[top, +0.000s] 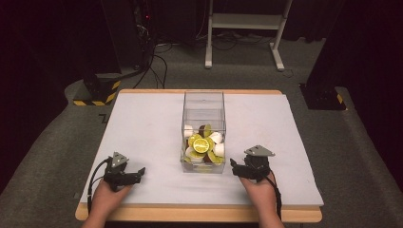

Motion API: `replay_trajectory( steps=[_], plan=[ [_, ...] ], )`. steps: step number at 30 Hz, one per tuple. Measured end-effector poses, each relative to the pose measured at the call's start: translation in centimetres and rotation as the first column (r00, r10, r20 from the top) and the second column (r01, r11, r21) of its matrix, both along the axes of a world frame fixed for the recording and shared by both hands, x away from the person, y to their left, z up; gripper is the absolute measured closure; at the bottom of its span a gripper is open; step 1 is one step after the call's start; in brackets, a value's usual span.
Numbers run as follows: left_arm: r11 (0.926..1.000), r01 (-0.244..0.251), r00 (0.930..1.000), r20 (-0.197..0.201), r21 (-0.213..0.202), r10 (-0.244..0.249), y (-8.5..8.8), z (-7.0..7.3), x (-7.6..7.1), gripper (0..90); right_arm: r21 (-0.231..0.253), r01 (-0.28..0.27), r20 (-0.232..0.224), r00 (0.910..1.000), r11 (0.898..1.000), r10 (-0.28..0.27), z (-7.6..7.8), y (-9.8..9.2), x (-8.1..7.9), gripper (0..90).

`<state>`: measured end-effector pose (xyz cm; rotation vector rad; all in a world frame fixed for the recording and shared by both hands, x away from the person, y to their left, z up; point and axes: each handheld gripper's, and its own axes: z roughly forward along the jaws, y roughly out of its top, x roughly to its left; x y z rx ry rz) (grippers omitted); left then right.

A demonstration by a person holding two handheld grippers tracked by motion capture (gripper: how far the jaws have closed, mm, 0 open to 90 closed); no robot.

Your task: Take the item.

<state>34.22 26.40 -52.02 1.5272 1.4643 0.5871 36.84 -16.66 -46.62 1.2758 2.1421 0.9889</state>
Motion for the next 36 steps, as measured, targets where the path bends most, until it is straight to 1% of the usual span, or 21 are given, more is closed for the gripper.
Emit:
replay_trajectory(
  steps=[3, 5, 6, 7, 8, 10, 12, 17, 19, 21, 25, 28, 33, 34, 36],
  plan=[
    [1.0, 0.0, 1.0, 0.0, -0.001, 0.0, 0.0, 0.0, 0.0, 14.0, 0.001, -0.017, 0.018, 0.9997, 1.0, 0.017, 0.2, -0.1, -0.1, 20.6],
    [1.0, 0.0, 1.0, -0.001, 0.0, 0.0, 0.0, 0.0, 0.0, 14.0, 0.006, -0.019, 0.022, 0.9996, 1.0, 0.019, 0.4, -0.2, -0.1, 20.9],
    [1.0, 0.0, 1.0, -0.001, 0.0, 0.0, 0.0, 0.0, 0.0, 14.0, 0.014, -0.027, 0.028, 0.9992, 1.0, 0.027, 0.6, -0.4, -0.1, 22.6],
    [1.0, 0.0, 1.0, -0.001, 0.0, 0.0, 0.0, 0.0, 0.0, 14.0, 0.014, -0.027, 0.028, 0.9992, 1.0, 0.027, 0.6, -0.4, -0.1, 22.6],
    [1.0, 0.0, 1.0, -0.001, -0.002, 0.0, 0.0, 0.0, 0.0, 14.0, 0.03, -0.042, 0.017, 0.999, 0.999, 0.042, 0.8, -0.6, -0.1, 23.0],
    [1.0, 0.0, 1.0, -0.001, -0.002, 0.0, 0.0, 0.0, 0.0, 13.9, 0.031, -0.046, 0.015, 0.9989, 0.998, 0.045, 0.9, -0.6, -0.1, 23.0],
    [1.0, 0.0, 1.0, -0.002, -0.002, 0.0, 0.0, 0.0, 0.0, 14.0, 0.019, -0.047, 0.014, 0.9988, 0.999, 0.047, 1.1, -0.6, -0.1, 23.0],
    [0.9999, -0.006, 1.0, 0.002, -0.009, 0.006, 0.0, 0.0, 0.0, 13.9, 0.007, -0.049, 0.038, 0.9981, 0.999, 0.048, 1.7, -0.6, -0.3, 22.8],
    [1.0, -0.004, 1.0, 0.001, -0.006, 0.004, 0.0, 0.0, 0.0, 13.9, 0.001, -0.028, 0.044, 0.9987, 1.0, 0.027, 1.9, -0.5, -0.3, 24.2],
    [1.0, -0.005, 1.0, 0.002, -0.008, 0.005, 0.0, 0.0, 0.0, 13.9, -0.007, -0.022, 0.045, 0.9988, 1.0, 0.022, 2.1, -0.5, -0.3, 24.7],
    [1.0, 0.001, 1.0, -0.002, 0.0, -0.001, 0.0, 0.0, 0.0, 14.0, 0.014, -0.021, 0.054, 0.9984, 1.0, 0.02, 2.7, -0.4, -0.4, 24.0],
    [1.0, 0.0, 1.0, -0.002, -0.001, 0.0, 0.0, 0.0, 0.0, 13.9, 0.024, -0.038, 0.075, 0.9965, 0.999, 0.036, 3.4, -0.3, -0.4, 25.0],
    [1.0, 0.0, 1.0, -0.001, -0.001, 0.0, 0.0, 0.0, 0.0, 14.0, 0.037, -0.051, 0.085, 0.9952, 0.998, 0.048, 4.0, -0.1, -0.2, 25.2],
    [1.0, 0.0, 1.0, -0.001, -0.002, 0.0, 0.0, 0.0, 0.0, 14.0, 0.038, -0.056, 0.097, 0.9939, 0.998, 0.052, 4.3, 0.1, -0.2, 25.4],
    [1.0, 0.0, 1.0, -0.001, -0.002, 0.0, 0.0, 0.0, 0.0, 14.0, 0.044, -0.06, 0.1, 0.9935, 0.997, 0.055, 4.4, 0.2, -0.2, 25.9]
  ],
)
